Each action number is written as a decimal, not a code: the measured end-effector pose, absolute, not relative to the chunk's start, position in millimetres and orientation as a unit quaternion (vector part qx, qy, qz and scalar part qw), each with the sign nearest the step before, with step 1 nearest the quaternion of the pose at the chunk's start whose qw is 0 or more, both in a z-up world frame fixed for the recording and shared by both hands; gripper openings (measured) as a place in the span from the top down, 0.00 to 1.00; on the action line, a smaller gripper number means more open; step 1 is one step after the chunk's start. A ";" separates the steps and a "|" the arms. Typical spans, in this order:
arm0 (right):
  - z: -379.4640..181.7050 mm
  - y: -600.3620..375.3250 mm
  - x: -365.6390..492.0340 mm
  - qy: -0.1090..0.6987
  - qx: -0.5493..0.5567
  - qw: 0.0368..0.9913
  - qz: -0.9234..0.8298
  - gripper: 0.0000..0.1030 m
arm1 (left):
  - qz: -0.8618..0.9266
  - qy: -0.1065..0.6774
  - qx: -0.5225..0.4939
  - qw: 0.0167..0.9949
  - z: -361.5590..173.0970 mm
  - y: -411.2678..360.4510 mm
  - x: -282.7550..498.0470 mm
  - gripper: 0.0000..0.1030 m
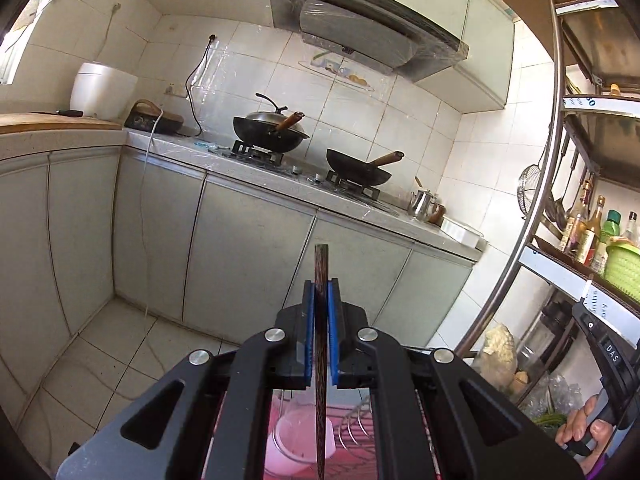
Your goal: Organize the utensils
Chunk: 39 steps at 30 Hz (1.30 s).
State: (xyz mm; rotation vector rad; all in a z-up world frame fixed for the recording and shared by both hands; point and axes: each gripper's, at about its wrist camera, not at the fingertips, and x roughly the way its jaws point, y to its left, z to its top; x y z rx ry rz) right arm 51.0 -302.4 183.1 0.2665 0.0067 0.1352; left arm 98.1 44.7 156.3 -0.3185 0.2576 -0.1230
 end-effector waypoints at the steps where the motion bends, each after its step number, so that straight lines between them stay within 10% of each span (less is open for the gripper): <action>1: 180.8 -302.8 54.6 0.003 0.133 0.989 0.066 0.94 | -0.058 0.127 -0.159 0.977 154.2 44.2 102.3 0.95; 39: 76.6 -301.4 62.3 0.146 0.160 0.974 0.060 0.93 | -0.056 0.183 -0.129 0.973 50.0 31.0 103.0 0.95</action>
